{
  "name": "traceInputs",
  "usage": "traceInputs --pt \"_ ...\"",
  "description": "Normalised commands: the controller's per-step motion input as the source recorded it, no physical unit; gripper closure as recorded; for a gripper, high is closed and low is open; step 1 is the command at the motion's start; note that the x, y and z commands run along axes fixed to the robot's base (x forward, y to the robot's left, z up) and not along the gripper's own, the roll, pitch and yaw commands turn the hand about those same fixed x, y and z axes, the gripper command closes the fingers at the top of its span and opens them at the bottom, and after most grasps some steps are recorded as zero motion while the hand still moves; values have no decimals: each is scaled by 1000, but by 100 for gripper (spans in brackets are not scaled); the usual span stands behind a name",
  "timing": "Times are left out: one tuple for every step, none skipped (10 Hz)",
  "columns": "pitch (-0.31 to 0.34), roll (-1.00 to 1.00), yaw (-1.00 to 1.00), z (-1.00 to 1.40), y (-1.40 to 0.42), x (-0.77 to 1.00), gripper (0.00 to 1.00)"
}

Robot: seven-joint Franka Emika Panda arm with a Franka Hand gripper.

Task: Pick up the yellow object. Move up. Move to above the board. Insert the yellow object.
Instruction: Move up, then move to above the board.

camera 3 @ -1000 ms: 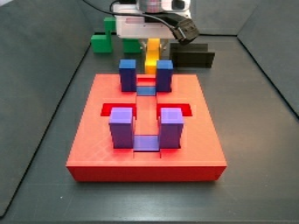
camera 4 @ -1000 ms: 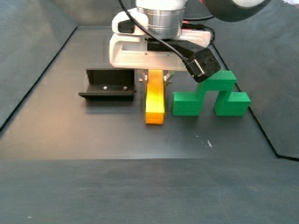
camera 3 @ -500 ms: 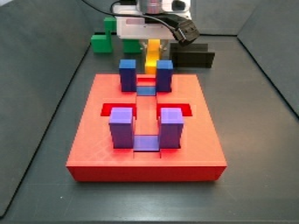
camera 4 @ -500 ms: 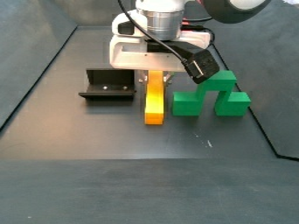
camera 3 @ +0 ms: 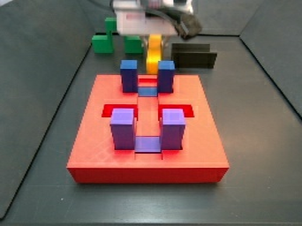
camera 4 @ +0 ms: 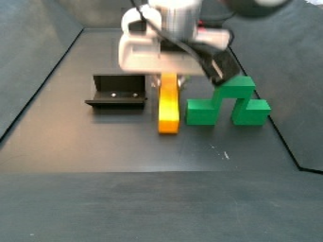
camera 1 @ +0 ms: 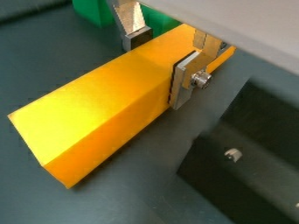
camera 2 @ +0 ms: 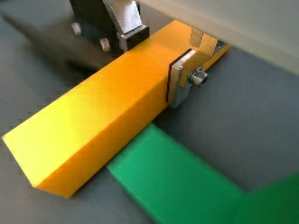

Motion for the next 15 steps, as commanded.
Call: traceInputs --pt "48 0 -31 567 -61 0 100" --pt "38 12 -20 360 -33 17 100" --pt "0 0 0 1400 0 0 100" --pt "11 -5 11 1400 3 -10 100" --pt "37 1 1 1400 0 -40 100" --pt "4 23 1 1400 4 -23 100" --pt "25 28 1 1400 4 -8 100" --pt "41 29 1 1400 4 -9 100" --pt "55 27 4 1400 2 -11 100" --pt "57 23 4 937 -1 5 100" --pt "60 17 4 401 2 40 100" --pt "60 14 4 245 0 53 100" --pt "422 -45 68 229 -1400 -107 100" --pt "415 -44 67 212 -1400 -111 100" --pt "301 11 54 218 -1400 -100 100"
